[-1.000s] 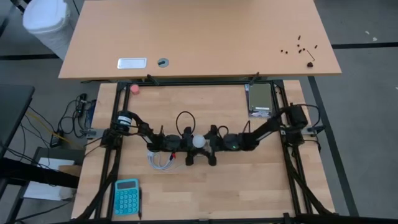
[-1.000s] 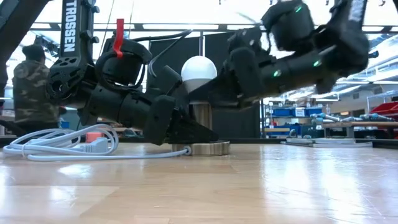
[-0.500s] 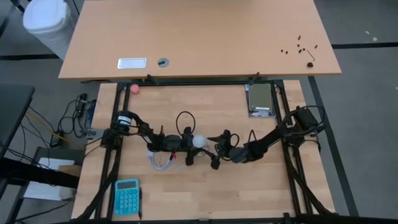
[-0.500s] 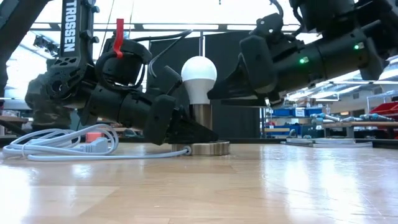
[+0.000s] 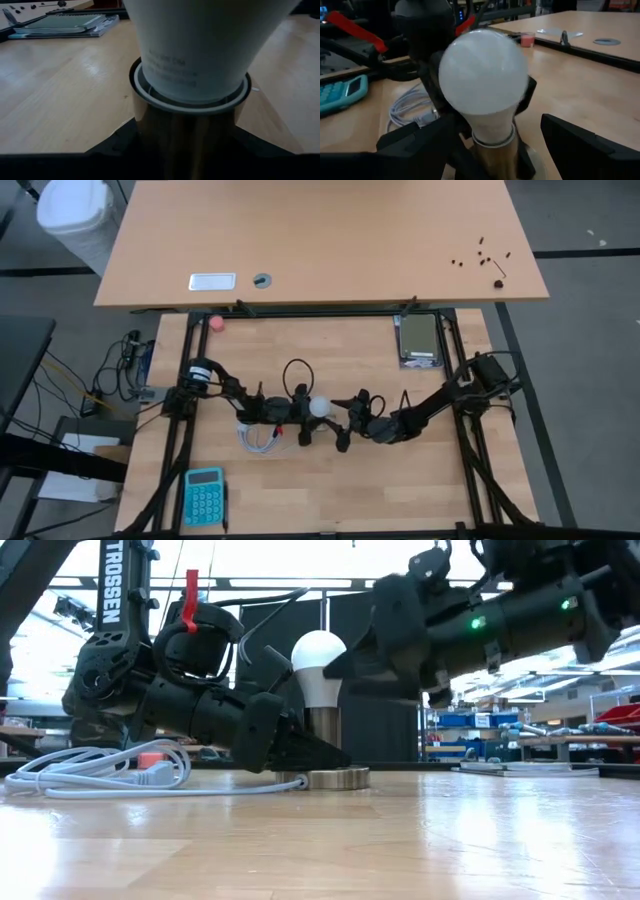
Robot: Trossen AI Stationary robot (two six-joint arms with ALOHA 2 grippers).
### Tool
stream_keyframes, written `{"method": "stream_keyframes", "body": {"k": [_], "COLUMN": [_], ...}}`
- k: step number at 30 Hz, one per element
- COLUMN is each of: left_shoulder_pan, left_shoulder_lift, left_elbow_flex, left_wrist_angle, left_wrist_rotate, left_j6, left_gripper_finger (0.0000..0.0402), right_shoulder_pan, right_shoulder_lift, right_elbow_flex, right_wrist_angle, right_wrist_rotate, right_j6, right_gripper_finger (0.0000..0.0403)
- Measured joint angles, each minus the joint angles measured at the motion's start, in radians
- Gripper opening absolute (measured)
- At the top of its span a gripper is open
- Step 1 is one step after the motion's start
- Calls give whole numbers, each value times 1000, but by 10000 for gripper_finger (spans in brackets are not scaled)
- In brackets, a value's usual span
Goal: Screw lightbulb
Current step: Remove the lightbulb from the lamp
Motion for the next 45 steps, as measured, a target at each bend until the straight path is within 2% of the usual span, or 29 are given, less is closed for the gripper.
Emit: {"method": "stream_keyframes", "body": {"k": [6,10,16,22,27,33,45], "left_shoulder_pan": [0,0,0,0,1,1,1], "left_shoulder_lift": [0,0,0,0,0,0,0], "left_elbow_flex": [0,0,1,1,2,2,2], "left_wrist_angle": [-1,-1,-2,-3,-3,-2,-2], "left_wrist_rotate": [-3,-3,-5,-15,-30,-34,-41], "left_j6": [-1,-3,-8,-11,-13,-13,-13], "left_gripper_finger": [189,189,189,189,189,189,189], "right_shoulder_pan": [1,6,12,-5,-24,-26,-34], "right_shoulder_lift": [144,206,207,207,207,207,207], "right_elbow_flex": [55,94,127,133,134,159,135], "right_wrist_angle": [123,246,221,215,162,142,158], "right_wrist_rotate": [10,73,162,172,153,151,128], "right_j6": [-60,-158,-192,-164,-89,-133,-142], "right_gripper_finger": [309,309,309,306,268,211,160]}}
